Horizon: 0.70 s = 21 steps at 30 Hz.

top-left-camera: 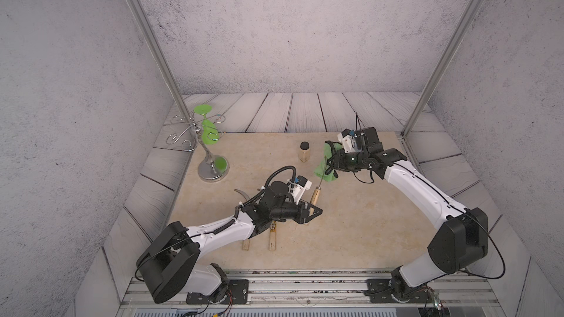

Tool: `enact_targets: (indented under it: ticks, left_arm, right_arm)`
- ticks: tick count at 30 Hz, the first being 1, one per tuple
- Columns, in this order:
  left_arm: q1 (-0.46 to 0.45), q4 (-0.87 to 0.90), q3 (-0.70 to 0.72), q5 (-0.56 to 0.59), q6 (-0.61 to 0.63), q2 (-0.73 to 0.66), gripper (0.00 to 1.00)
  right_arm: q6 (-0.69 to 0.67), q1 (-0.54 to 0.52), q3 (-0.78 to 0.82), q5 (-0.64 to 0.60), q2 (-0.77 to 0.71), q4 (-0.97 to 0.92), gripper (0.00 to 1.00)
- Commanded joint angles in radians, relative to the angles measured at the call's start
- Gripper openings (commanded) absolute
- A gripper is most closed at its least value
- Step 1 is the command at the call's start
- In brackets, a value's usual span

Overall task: Wipe small sickles with rags
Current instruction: Wipe the small sickle.

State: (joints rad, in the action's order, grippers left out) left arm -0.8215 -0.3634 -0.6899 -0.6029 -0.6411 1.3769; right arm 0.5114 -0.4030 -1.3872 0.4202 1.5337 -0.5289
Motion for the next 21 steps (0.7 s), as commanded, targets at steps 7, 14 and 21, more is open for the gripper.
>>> enact_targets:
  ticks: [7,14,21]
  left_arm:
    - [-0.007,0.032,-0.088,-0.021,0.028,0.06,0.0]
    - [0.001,0.068,-0.148,-0.026,0.055,0.111,0.0]
    - [0.068,0.057,-0.181,-0.058,0.043,0.144,0.0]
  right_arm:
    - [-0.052,-0.092,0.033,0.17,-0.114,0.025,0.15]
    - [-0.092,-0.141,0.054,0.169,-0.156,-0.003,0.15]
    - [-0.131,-0.16,0.084,0.169,-0.226,-0.057,0.15]
